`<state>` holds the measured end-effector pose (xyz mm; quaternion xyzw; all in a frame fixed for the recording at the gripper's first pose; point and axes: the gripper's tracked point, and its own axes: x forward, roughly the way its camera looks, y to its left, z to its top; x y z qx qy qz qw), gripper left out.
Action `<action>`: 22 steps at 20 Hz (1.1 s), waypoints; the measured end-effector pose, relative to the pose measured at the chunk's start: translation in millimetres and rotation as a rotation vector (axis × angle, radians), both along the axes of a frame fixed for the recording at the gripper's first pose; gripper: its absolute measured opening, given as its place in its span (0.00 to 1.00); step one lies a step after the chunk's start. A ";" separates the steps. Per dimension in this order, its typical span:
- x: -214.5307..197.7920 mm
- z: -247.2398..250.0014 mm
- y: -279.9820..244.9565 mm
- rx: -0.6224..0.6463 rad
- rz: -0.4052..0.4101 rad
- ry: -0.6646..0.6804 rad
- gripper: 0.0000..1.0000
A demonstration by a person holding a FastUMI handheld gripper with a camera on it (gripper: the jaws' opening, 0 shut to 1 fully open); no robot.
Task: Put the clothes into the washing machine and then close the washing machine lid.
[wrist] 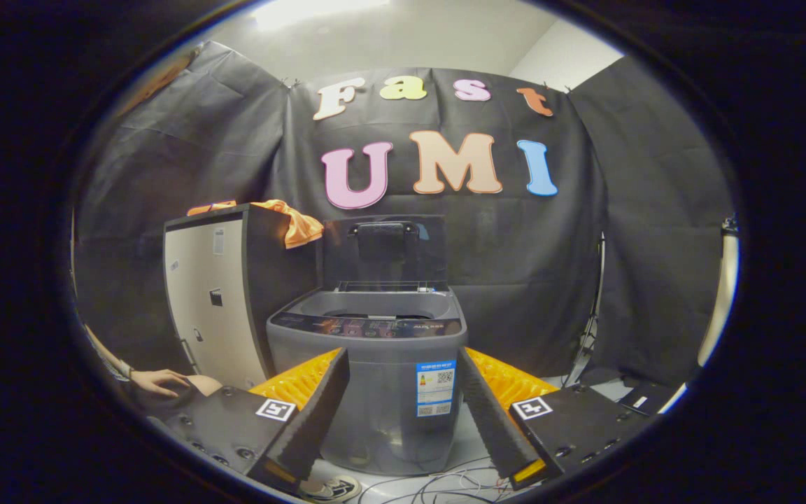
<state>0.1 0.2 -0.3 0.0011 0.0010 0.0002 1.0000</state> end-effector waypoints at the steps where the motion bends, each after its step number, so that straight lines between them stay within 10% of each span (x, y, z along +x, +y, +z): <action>1: -0.1 0.4 -0.1 0.000 0.000 0.000 0.96; 12: 56.5 66.0 42.7 0.135 0.041 -0.096 0.96; 22: 194.8 222.8 227.8 0.068 0.450 -0.219 0.96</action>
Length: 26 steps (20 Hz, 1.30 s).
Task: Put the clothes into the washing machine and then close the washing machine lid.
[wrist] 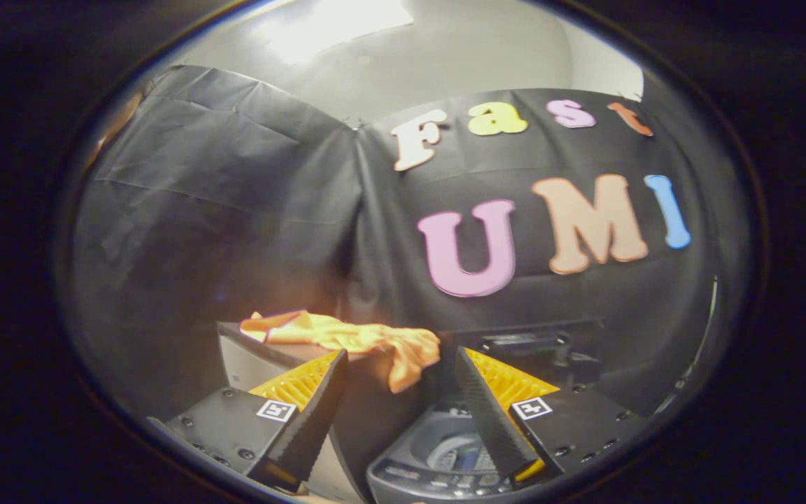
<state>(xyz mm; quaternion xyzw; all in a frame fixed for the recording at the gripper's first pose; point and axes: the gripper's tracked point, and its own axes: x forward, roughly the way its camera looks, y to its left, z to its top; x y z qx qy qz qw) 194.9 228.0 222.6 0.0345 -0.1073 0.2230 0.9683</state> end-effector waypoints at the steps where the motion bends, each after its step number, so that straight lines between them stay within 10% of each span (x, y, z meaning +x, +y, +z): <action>1: 11.6 3.7 16.8 -0.006 0.035 0.007 0.96; 12: 110.6 -37.2 84.3 -0.062 0.090 0.222 0.83; 20: 124.6 -48.0 77.1 0.069 0.049 0.392 0.01; 26: 135.5 -29.7 52.8 0.057 -0.046 0.324 0.00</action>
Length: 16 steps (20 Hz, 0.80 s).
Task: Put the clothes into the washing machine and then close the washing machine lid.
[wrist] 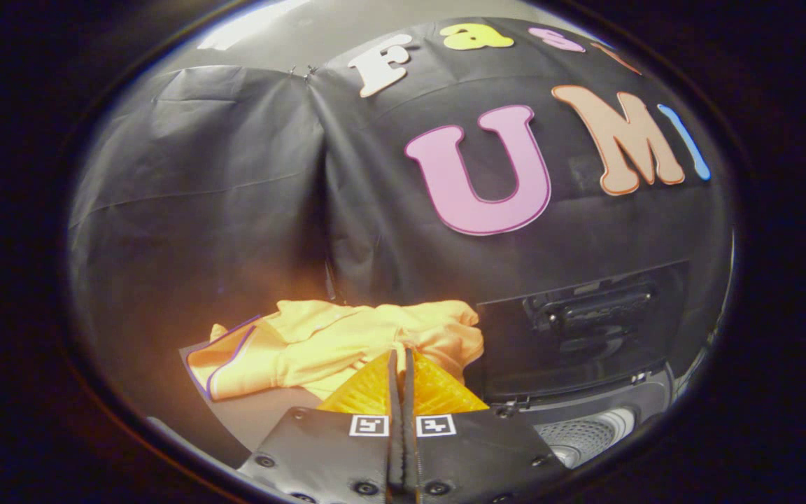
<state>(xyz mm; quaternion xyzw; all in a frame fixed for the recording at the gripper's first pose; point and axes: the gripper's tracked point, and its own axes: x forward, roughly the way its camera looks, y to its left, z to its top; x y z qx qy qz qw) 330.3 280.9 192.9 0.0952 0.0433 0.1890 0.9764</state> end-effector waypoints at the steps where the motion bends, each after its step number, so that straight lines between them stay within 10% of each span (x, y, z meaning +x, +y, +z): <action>1: 4.0 3.7 -8.0 -0.006 -0.018 -0.002 0.00; 16: 33.5 9.6 -222.5 -0.306 -0.549 -0.003 0.00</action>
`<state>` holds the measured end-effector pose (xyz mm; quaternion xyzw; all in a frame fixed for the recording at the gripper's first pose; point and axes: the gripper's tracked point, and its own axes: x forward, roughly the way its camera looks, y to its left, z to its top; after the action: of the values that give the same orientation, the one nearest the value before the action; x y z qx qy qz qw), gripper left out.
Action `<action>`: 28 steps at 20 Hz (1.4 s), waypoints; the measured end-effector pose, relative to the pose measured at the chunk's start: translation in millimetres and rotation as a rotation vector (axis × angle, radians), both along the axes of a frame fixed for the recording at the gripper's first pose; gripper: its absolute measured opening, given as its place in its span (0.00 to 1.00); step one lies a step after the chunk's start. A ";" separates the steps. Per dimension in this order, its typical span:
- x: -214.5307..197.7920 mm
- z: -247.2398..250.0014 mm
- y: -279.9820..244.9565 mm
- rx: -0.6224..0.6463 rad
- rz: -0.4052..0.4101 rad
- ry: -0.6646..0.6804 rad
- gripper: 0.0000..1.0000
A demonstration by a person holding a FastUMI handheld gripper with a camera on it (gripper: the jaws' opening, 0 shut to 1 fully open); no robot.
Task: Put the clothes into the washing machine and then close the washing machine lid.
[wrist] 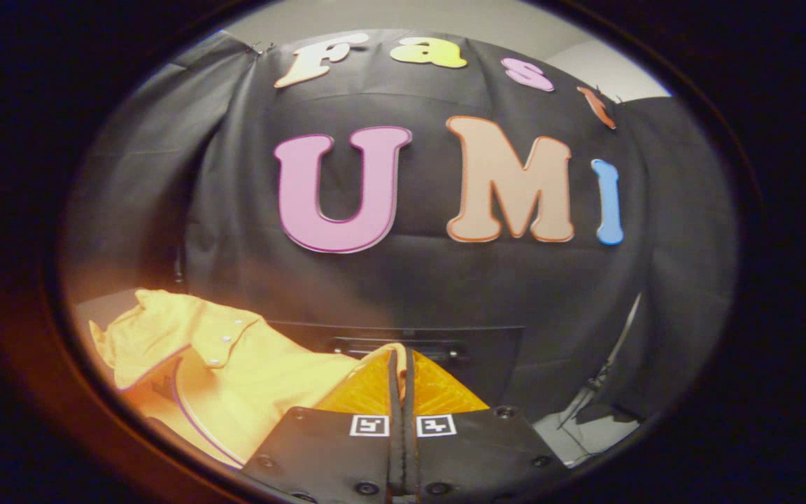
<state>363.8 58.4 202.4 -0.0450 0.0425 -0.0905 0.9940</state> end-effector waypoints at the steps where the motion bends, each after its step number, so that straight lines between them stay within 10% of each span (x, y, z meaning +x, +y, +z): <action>1: -2.1 -4.4 -10.7 -0.019 -0.032 0.011 0.00; 6: -8.7 -25.8 -38.2 -0.112 -0.122 0.054 0.00; 10: -7.9 -41.8 -27.5 -0.089 -0.070 0.089 0.12; 23: -8.5 -39.3 -4.9 -0.083 -0.005 0.091 0.05; 28: 8.9 -24.2 9.9 -0.005 0.040 0.066 0.51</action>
<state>372.7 68.3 178.2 -0.0512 0.0742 -0.0693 0.9935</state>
